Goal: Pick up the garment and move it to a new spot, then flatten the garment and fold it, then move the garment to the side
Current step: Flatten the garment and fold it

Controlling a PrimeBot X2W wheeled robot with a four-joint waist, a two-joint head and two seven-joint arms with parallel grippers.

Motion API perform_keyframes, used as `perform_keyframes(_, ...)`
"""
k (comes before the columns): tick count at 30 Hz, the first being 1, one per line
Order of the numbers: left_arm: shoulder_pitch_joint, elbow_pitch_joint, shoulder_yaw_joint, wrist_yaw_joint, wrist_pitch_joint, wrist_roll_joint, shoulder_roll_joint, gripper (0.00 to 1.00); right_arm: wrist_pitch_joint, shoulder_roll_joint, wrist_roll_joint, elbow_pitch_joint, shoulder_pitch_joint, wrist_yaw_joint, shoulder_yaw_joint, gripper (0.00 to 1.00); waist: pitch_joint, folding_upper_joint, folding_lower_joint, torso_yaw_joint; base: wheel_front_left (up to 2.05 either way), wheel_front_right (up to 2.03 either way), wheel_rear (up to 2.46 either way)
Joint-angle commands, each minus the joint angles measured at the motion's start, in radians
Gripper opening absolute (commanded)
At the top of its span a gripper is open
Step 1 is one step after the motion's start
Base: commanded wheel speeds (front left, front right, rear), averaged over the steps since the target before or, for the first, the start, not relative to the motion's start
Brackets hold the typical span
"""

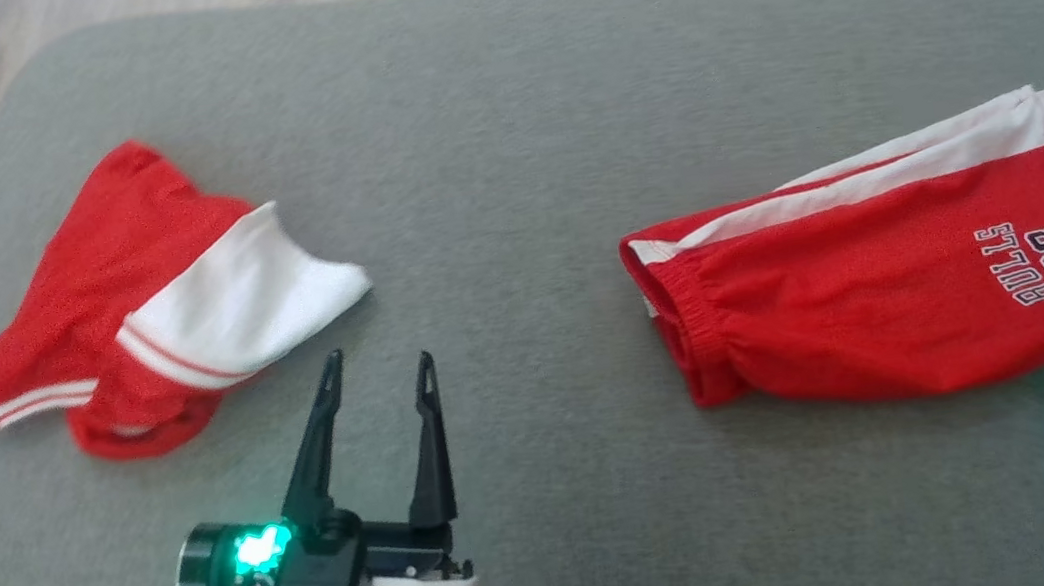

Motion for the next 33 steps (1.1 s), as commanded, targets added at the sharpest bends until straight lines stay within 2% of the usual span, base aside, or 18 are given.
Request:
perform_keyframes(1,-0.015,-0.034,0.046,0.002,-0.005,0.006,0.001,1.00,-0.022,-0.010,-0.003,-0.016,0.000,-0.001,0.021,0.00,-0.031,0.0000,-0.0001,-0.048,0.00,0.00,0.00)
perform_keyframes(5,0.004,-0.028,0.060,0.002,-0.005,0.005,0.001,1.00,-0.040,-0.018,0.002,-0.026,0.037,-0.001,0.030,0.00,-0.071,0.0000,-0.0001,-0.116,0.00,0.00,0.00)
perform_keyframes(8,0.018,-0.024,0.070,0.004,-0.005,0.003,0.000,1.00,-0.053,-0.052,0.017,-0.035,0.101,-0.001,0.027,0.00,-0.098,0.0000,-0.0001,-0.159,0.00,0.00,0.00)
perform_keyframes(18,0.042,-0.006,0.081,-0.008,-0.005,0.001,0.000,1.00,-0.078,-0.062,0.032,-0.122,0.159,-0.001,-0.008,0.00,-0.137,0.0000,-0.0001,-0.197,0.00,0.00,0.00)
perform_keyframes(21,0.056,0.000,0.081,-0.015,-0.005,0.001,0.000,1.00,-0.081,-0.045,0.008,-0.190,0.161,-0.001,-0.014,0.00,-0.157,0.0000,-0.0001,-0.193,0.00,0.00,0.00)
perform_keyframes(25,0.073,0.007,0.081,-0.023,-0.005,0.003,0.000,1.00,-0.082,-0.014,-0.058,-0.350,0.180,-0.001,-0.046,0.00,-0.180,0.0000,-0.0001,-0.185,0.00,0.00,0.00)
perform_keyframes(29,0.087,0.009,0.088,-0.026,-0.005,0.008,0.003,1.00,-0.082,0.065,-0.137,-0.519,0.238,-0.001,-0.047,0.00,-0.194,0.0000,-0.0001,-0.173,0.00,0.00,0.00)
perform_keyframes(33,0.099,0.012,0.093,-0.030,-0.005,0.011,0.006,1.00,-0.066,0.155,-0.215,-0.643,0.300,-0.001,0.018,0.00,-0.205,0.0000,-0.0001,-0.159,0.00,0.00,0.00)
